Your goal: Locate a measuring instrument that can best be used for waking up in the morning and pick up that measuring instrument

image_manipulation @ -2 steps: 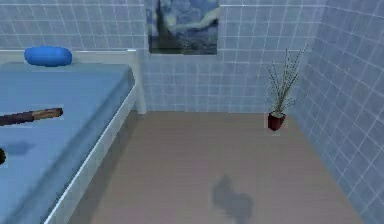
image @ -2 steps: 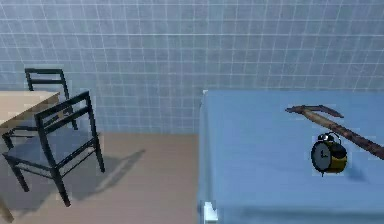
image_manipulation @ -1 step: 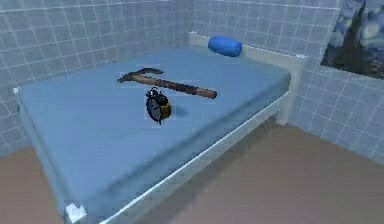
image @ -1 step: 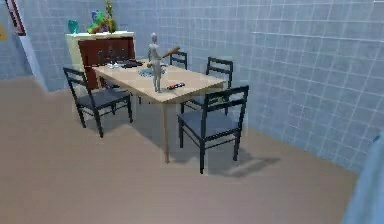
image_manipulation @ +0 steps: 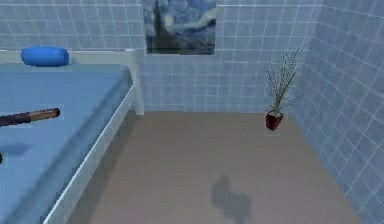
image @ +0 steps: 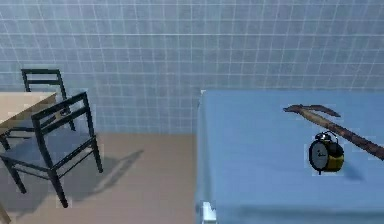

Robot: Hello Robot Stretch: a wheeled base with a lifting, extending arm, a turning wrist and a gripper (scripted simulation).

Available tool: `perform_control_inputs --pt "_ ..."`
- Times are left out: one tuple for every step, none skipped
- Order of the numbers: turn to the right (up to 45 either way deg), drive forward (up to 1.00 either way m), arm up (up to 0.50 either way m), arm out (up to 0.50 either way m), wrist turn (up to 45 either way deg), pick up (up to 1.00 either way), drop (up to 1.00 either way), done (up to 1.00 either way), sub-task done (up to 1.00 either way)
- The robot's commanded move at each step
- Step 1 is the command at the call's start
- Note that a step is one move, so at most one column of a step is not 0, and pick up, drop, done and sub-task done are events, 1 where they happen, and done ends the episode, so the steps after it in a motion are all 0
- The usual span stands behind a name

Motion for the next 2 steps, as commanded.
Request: perform_control_inputs --pt "45.0 0.00 0.00 0.00 0.0 0.00 0.00 0.00 0.00" --pt "18.0 0.00 0.00 0.00 0.0 0.00 0.00 0.00 0.00"
